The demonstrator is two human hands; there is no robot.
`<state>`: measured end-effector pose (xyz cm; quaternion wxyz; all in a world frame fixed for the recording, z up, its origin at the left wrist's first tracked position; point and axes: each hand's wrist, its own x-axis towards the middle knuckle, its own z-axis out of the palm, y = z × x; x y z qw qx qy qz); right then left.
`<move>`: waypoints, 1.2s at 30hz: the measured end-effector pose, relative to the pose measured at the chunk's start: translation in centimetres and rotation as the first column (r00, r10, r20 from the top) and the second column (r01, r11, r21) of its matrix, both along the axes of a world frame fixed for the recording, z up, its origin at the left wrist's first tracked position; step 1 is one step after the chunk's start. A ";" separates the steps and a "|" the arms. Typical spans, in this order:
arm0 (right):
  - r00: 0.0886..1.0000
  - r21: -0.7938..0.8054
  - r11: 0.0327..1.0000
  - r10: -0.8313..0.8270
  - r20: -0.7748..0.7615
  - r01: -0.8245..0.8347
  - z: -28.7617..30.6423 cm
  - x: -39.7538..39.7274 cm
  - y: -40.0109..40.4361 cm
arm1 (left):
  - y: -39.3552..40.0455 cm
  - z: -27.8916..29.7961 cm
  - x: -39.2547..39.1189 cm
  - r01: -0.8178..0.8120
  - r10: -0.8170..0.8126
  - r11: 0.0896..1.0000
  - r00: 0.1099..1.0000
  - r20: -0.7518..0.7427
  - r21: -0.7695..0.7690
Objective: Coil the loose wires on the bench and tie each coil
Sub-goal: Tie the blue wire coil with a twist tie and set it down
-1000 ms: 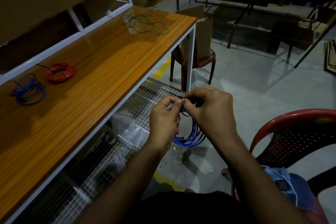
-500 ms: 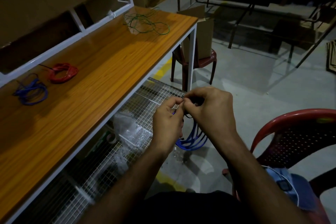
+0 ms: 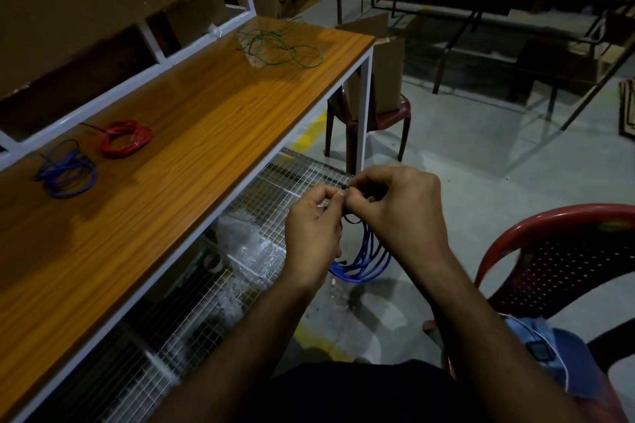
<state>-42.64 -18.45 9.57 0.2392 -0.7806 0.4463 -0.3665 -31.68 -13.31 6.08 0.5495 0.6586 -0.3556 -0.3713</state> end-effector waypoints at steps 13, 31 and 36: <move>1.000 -0.035 0.999 0.003 0.018 -0.002 0.3 -0.2 0.9 | 1.0 0.1 -0.1 -0.008 0.009 1.000 0.999 0.035 -0.023; 0.910 0.581 0.748 0.071 0.409 -0.320 0.4 -0.7 -0.5 | 2.2 0.7 2.5 0.167 -0.124 0.982 0.924 0.363 -0.092; 0.930 0.641 0.698 0.103 0.353 -0.320 0.4 -0.3 -1.2 | 2.3 -0.3 3.0 0.187 -0.127 0.980 0.860 0.495 -0.073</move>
